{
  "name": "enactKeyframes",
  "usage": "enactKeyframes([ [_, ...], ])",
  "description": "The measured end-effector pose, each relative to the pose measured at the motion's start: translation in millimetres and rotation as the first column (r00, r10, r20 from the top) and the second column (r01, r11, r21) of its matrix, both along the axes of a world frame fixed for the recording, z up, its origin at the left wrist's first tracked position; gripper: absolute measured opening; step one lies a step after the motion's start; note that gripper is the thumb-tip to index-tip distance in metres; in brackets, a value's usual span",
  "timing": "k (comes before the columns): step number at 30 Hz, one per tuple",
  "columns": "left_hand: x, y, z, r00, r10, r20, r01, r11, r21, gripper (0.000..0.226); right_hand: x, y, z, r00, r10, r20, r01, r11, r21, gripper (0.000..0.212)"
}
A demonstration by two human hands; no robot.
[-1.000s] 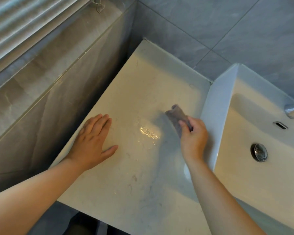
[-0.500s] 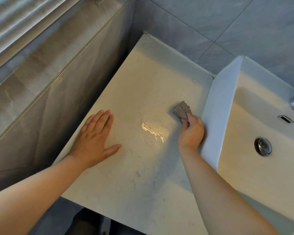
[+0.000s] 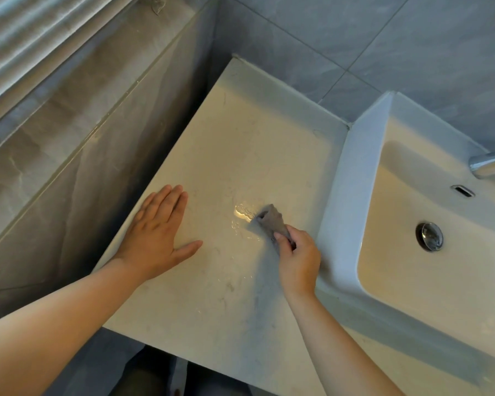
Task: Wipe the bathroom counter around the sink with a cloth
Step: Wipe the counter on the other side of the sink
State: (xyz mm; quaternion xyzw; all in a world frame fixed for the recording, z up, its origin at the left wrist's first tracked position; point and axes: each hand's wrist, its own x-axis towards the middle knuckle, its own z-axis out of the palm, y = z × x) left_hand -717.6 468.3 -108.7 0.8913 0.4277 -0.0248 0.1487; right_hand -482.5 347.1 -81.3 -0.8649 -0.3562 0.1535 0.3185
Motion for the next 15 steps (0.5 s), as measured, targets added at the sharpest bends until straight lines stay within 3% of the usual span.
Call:
enactKeyframes([
  [4,-1,2,1,1.000,-0.013,-0.003,0.013,1.000,-0.009,0.094,14,15,42,0.957,0.164,-0.241,-0.165,0.986,0.014,0.018],
  [7,-2,1,0,1.000,-0.015,-0.012,0.015,1.000,-0.006,0.094,39,48,52,0.887,0.326,-0.328,-0.382,0.916,-0.122,0.013],
  [8,-2,1,0,1.000,-0.014,-0.010,0.014,1.000,-0.004,0.095,49,60,48,0.906,0.321,-0.275,-0.371,0.916,-0.151,0.013],
  [10,-1,1,-1,1.000,-0.011,-0.008,0.011,1.000,0.002,0.095,64,77,42,0.980,0.196,-0.042,-0.201,0.964,-0.176,0.033],
  [12,0,1,-2,1.000,-0.008,-0.006,0.008,1.000,0.002,0.096,63,78,40,0.992,0.015,0.128,-0.007,0.998,-0.066,0.039],
  [13,0,0,-2,1.000,-0.007,-0.004,0.007,1.000,0.001,0.096,56,74,39,0.992,0.008,0.127,-0.009,1.000,0.010,0.036],
  [15,-1,1,-2,1.000,-0.014,0.000,0.014,1.000,-0.001,0.096,38,58,28,0.978,0.161,0.132,-0.165,0.986,0.025,0.029],
])
